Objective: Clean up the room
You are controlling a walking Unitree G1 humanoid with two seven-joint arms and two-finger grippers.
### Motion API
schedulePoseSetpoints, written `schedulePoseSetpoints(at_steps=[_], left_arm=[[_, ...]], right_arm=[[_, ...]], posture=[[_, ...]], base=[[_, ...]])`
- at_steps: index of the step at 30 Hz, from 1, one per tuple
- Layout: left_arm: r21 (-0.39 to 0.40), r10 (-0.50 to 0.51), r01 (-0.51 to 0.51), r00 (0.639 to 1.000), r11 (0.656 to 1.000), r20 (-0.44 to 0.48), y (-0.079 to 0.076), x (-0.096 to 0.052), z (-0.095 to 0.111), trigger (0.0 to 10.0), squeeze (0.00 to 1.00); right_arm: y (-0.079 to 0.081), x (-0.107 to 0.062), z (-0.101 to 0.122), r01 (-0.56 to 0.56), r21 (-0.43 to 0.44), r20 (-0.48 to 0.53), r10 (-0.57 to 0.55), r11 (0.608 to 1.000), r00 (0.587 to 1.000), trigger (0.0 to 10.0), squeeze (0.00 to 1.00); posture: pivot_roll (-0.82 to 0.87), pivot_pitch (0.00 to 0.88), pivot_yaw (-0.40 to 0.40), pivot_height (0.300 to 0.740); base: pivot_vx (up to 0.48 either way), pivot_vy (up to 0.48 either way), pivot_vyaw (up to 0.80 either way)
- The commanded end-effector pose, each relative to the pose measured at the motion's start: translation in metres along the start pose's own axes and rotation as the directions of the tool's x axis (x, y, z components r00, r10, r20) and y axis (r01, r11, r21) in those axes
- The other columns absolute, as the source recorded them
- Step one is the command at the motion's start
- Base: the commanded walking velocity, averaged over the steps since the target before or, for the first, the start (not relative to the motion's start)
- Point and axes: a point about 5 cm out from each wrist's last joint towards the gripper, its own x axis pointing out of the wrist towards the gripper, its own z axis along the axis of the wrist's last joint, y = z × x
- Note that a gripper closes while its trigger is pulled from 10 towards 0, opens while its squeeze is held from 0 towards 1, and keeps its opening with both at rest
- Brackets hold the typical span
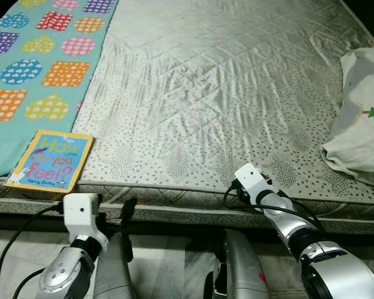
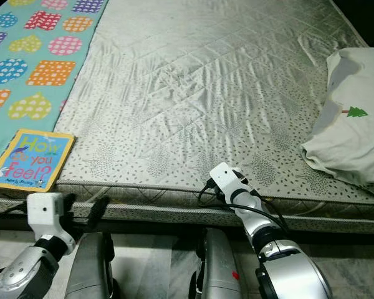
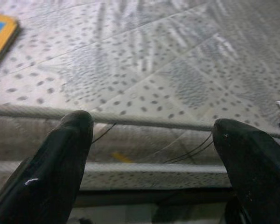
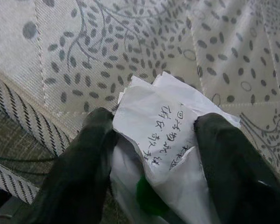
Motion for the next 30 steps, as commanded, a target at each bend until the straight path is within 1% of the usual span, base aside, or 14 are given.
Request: schedulePoseSetpoints(at_steps=[1, 6, 12, 14, 19, 22, 23, 25, 27, 30], left_arm=[[0.007, -0.012, 0.012, 1.0, 1.0, -0.021, 0.0, -0.001, -0.003, 10.0, 0.0], [0.008, -0.015, 0.015, 1.0, 1.0, -0.017, 0.0, 0.004, -0.002, 10.0, 0.0], [0.013, -0.011, 0.011, 1.0, 1.0, -0.011, 0.002, 0.005, -0.002, 10.0, 0.0], [0.015, -0.007, 0.008, 1.0, 1.0, -0.006, 0.003, 0.007, -0.003, 10.0, 0.0], [0.012, -0.006, 0.006, 1.0, 1.0, 0.008, 0.003, 0.012, -0.002, 10.0, 0.0], [0.011, -0.008, 0.007, 1.0, 1.0, 0.011, 0.002, 0.014, -0.003, 10.0, 0.0], [0.011, -0.008, 0.007, 1.0, 1.0, 0.011, 0.002, 0.014, -0.003, 10.0, 0.0], [0.019, -0.01, 0.01, 1.0, 1.0, 0.015, 0.002, 0.015, -0.004, 10.0, 0.0], [0.022, -0.011, 0.011, 1.0, 1.0, 0.021, 0.003, 0.017, -0.004, 10.0, 0.0], [0.022, -0.016, 0.015, 1.0, 1.0, 0.024, 0.001, 0.019, -0.004, 10.0, 0.0]], right_arm=[[0.001, -0.004, -0.023, -0.004, -0.006, -0.095, 0.004, 1.0, 0.995, 0.0, 0.0], [0.002, -0.005, -0.025, -0.014, -0.011, -0.115, 0.013, 1.0, 0.993, 0.0, 0.0], [0.001, -0.004, -0.024, -0.011, -0.01, -0.119, 0.01, 1.0, 0.993, 0.0, 0.0], [-0.002, -0.004, -0.024, 0.003, 0.001, -0.118, -0.003, 1.0, 0.993, 0.0, 0.0], [-0.005, -0.004, -0.021, 0.026, 0.029, -0.108, -0.022, 0.999, 0.994, 0.0, 0.0], [-0.008, -0.003, -0.015, 0.058, 0.117, -0.071, -0.05, 0.991, 0.996, 0.0, 0.0], [-0.008, -0.003, -0.015, 0.058, 0.117, -0.071, -0.05, 0.991, 0.996, 0.0, 0.0], [-0.014, -0.002, -0.008, 0.088, 0.216, -0.033, -0.082, 0.973, 0.996, 0.0, 0.0], [-0.019, -0.002, -0.002, 0.109, 0.295, 0.016, -0.119, 0.949, 0.993, 0.0, 0.0], [-0.021, -0.003, 0.002, 0.113, 0.326, 0.053, -0.138, 0.939, 0.989, 0.0, 0.0]], posture=[[0.13, 0.209, -0.075, 0.565], [0.12, 0.201, -0.079, 0.565], [0.12, 0.18, -0.077, 0.565], [0.12, 0.145, -0.077, 0.565], [0.12, 0.119, -0.083, 0.565], [0.11, 0.102, -0.083, 0.565], [0.11, 0.102, -0.083, 0.565], [0.11, 0.092, -0.085, 0.565], [0.1, 0.086, -0.085, 0.565], [0.1, 0.081, -0.086, 0.565]], base=[[0.0, 0.0, 0.0], [0.0, 0.0, 0.0], [0.0, 0.0, 0.0], [0.0, 0.0, 0.0], [0.0, 0.0, 0.0], [0.0, 0.0, 0.0], [0.0, 0.0, 0.0], [0.0, 0.0, 0.0], [0.0, 0.0, 0.0], [0.0, 0.0, 0.0]])
